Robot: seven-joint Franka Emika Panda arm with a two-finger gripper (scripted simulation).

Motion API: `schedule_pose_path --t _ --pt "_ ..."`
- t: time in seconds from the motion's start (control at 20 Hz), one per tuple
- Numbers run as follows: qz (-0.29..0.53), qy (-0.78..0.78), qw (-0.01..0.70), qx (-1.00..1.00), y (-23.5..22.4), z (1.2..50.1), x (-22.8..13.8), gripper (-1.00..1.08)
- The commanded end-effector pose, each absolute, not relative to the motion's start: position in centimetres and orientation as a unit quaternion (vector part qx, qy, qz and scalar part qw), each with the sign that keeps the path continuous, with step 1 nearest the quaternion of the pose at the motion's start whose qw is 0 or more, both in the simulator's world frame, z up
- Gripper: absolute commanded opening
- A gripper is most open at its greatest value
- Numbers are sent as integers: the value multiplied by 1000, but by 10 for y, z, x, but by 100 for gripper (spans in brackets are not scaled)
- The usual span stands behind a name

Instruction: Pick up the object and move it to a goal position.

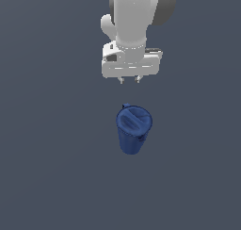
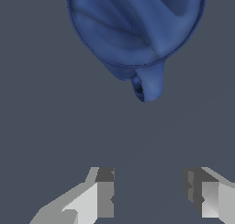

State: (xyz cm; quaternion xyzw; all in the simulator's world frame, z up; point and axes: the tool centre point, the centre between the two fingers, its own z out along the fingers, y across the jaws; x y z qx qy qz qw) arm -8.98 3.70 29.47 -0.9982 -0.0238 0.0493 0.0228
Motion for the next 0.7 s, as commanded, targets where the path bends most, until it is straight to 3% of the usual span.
schedule_pose_path --t 0.0,0.65 --pt "57 -24 32 -998 39 287 -91 28" --pt "127 -17 117 -985 63 202 -112 28"
